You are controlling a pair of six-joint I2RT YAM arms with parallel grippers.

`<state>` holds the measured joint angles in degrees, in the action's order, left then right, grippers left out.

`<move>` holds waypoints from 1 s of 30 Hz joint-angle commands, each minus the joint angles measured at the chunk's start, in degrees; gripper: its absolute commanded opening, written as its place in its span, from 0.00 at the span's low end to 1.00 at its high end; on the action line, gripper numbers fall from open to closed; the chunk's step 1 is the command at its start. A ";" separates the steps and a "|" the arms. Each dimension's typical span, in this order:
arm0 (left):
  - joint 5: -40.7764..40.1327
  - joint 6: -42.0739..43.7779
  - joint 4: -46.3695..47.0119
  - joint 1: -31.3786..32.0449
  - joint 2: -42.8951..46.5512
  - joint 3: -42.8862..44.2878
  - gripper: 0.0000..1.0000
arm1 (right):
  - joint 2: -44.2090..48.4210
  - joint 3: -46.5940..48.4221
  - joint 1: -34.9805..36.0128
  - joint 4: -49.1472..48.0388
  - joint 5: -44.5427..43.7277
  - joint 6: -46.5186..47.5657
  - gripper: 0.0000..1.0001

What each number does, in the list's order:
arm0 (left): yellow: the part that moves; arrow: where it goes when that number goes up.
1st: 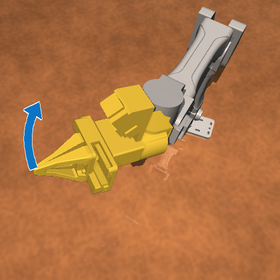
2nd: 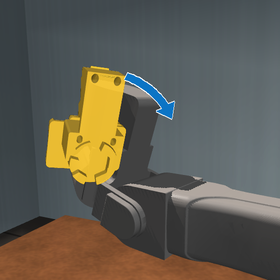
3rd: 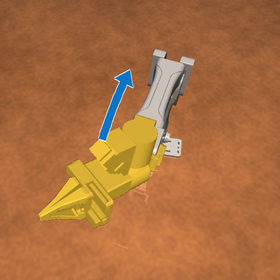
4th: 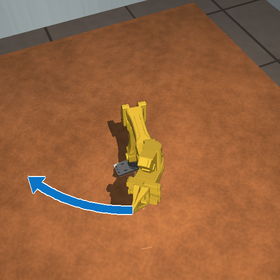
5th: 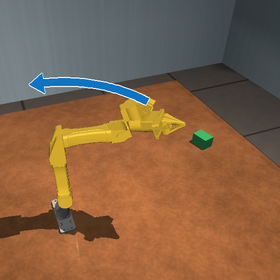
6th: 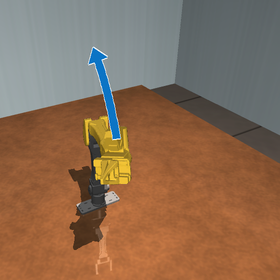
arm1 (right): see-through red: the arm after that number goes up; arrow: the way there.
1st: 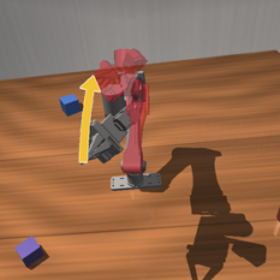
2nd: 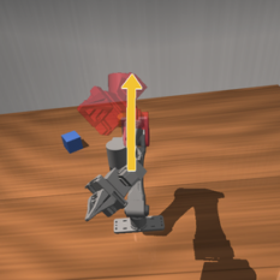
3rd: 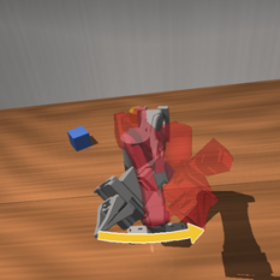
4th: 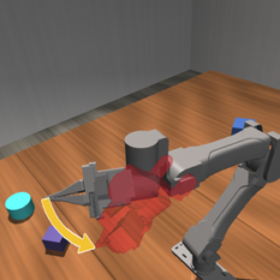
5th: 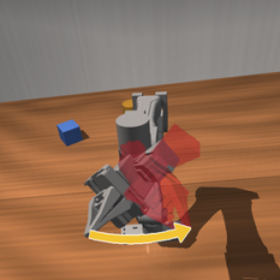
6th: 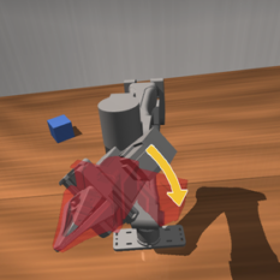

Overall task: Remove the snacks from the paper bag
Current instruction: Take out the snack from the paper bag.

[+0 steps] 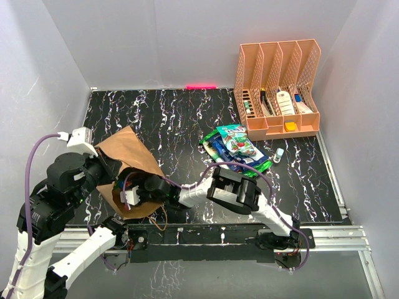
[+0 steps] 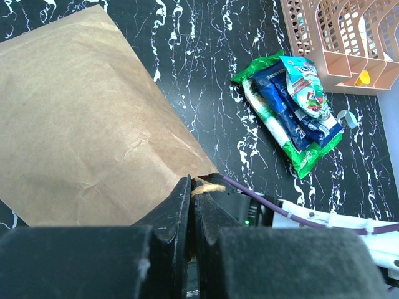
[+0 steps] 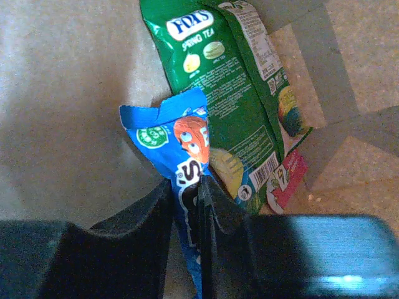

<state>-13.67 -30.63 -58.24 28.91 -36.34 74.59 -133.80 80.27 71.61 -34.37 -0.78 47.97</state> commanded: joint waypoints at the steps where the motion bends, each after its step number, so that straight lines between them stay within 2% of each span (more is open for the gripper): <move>1: 0.08 0.66 0.71 0.19 0.13 1.36 0.00 | 7.77 -3.87 0.42 -0.60 1.84 -4.30 0.23; 5: -0.18 1.01 1.02 0.18 0.04 1.14 0.00 | 13.06 -8.05 2.04 0.38 2.09 -7.68 0.23; 12: -0.74 1.90 1.85 0.19 0.38 0.63 0.00 | 27.19 -20.85 4.24 4.68 7.17 -22.78 0.23; 17: -2.06 3.05 2.40 0.14 1.21 -0.19 0.00 | 37.58 -27.59 8.93 14.81 9.40 -27.60 0.21; 23: -3.08 4.24 3.31 0.16 1.80 -1.54 0.00 | 50.09 -32.39 9.68 22.77 9.68 -40.99 0.18; 26: -3.32 4.59 3.78 0.19 1.80 -1.93 0.00 | 55.86 -33.77 9.68 25.91 7.38 -45.34 0.17; 30: -3.38 4.87 4.08 0.12 1.80 -2.08 0.00 | 63.41 -36.06 9.51 28.30 -3.22 -51.61 0.17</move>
<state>-15.97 -27.00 -55.75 28.88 -34.79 72.88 -77.41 45.56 81.54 -7.97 5.63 5.65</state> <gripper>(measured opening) 0.012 0.173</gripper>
